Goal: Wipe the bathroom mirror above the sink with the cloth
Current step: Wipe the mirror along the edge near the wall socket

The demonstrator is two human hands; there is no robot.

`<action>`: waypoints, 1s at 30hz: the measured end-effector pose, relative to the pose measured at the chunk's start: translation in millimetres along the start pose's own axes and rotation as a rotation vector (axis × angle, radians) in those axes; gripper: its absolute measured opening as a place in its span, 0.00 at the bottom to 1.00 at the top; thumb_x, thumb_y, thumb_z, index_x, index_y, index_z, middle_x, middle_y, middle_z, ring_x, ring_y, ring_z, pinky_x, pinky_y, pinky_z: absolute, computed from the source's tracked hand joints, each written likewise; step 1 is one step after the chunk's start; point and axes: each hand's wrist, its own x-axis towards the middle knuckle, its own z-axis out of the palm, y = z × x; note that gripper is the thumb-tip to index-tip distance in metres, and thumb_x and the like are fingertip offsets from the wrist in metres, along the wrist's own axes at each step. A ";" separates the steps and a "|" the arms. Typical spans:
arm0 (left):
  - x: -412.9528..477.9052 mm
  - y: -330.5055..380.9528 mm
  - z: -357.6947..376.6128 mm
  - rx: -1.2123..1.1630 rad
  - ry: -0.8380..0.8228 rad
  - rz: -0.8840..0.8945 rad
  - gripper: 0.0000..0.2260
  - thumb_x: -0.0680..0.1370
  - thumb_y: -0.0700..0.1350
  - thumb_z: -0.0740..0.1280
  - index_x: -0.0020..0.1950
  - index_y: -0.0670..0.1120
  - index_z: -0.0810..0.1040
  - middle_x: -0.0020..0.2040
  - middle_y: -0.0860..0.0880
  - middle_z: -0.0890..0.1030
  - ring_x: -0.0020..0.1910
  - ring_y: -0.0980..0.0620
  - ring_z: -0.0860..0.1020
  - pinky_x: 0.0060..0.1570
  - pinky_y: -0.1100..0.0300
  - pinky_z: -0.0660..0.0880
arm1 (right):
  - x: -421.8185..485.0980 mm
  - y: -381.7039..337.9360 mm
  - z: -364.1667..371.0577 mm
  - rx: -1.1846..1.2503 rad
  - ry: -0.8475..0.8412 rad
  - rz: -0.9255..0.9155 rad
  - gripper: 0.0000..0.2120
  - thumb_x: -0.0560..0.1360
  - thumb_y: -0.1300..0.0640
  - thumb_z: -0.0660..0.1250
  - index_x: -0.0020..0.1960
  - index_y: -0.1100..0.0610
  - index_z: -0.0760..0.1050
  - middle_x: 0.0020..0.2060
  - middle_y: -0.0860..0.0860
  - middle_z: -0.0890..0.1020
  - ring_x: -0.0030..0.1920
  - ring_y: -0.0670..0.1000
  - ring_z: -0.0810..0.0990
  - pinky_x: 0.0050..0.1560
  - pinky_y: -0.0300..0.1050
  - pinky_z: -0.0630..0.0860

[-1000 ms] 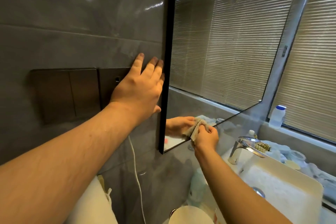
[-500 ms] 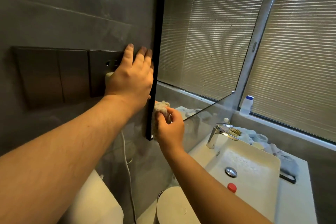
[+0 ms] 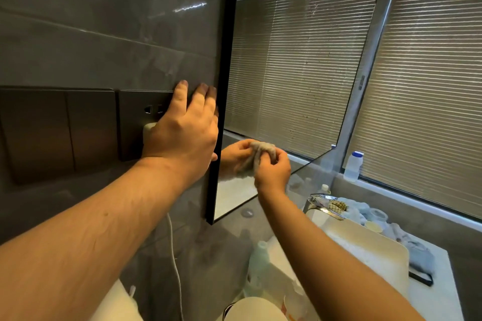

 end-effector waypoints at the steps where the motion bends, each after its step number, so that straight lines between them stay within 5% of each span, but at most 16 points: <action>1: 0.1 -0.4 -0.4 -0.006 0.002 0.003 0.39 0.77 0.66 0.55 0.76 0.39 0.57 0.77 0.37 0.55 0.76 0.38 0.54 0.72 0.36 0.47 | 13.3 0.4 -2.2 -0.013 0.016 0.033 0.02 0.75 0.55 0.66 0.47 0.48 0.75 0.45 0.52 0.82 0.46 0.54 0.80 0.54 0.59 0.79; 8: 0.7 0.2 1.4 -0.012 -0.003 0.009 0.39 0.76 0.68 0.54 0.76 0.40 0.57 0.78 0.37 0.54 0.76 0.37 0.53 0.72 0.36 0.46 | 57.5 -2.7 -4.5 -0.066 0.044 0.147 0.05 0.77 0.56 0.61 0.43 0.51 0.72 0.43 0.53 0.80 0.47 0.59 0.80 0.51 0.56 0.80; 13: -1.4 0.3 -0.9 -0.031 0.021 -0.003 0.41 0.74 0.69 0.56 0.75 0.40 0.62 0.77 0.37 0.58 0.76 0.38 0.57 0.72 0.36 0.48 | 34.4 0.0 -0.7 -0.082 0.016 0.057 0.11 0.76 0.54 0.60 0.56 0.52 0.76 0.54 0.55 0.79 0.52 0.56 0.79 0.56 0.58 0.78; 17: -0.3 0.2 -1.2 -0.049 0.013 -0.003 0.41 0.75 0.69 0.56 0.76 0.40 0.60 0.77 0.37 0.55 0.76 0.38 0.55 0.72 0.36 0.47 | 1.2 -5.5 -1.0 -0.015 0.011 -0.084 0.09 0.81 0.56 0.59 0.54 0.56 0.78 0.55 0.56 0.78 0.54 0.54 0.76 0.60 0.53 0.73; 23: -1.7 -1.2 -4.0 -0.047 0.008 0.009 0.37 0.77 0.65 0.54 0.76 0.39 0.59 0.77 0.36 0.56 0.76 0.37 0.55 0.72 0.36 0.49 | -63.1 -8.4 17.1 0.051 -0.029 -0.429 0.12 0.78 0.50 0.57 0.51 0.56 0.74 0.48 0.49 0.74 0.50 0.40 0.73 0.51 0.28 0.67; 30: -2.0 -1.3 -2.8 -0.046 -0.001 0.021 0.37 0.78 0.64 0.52 0.76 0.38 0.56 0.77 0.35 0.51 0.76 0.36 0.52 0.72 0.35 0.46 | -66.2 3.6 25.4 -0.015 -0.026 -0.572 0.17 0.79 0.44 0.56 0.53 0.58 0.71 0.48 0.54 0.75 0.47 0.48 0.75 0.49 0.31 0.69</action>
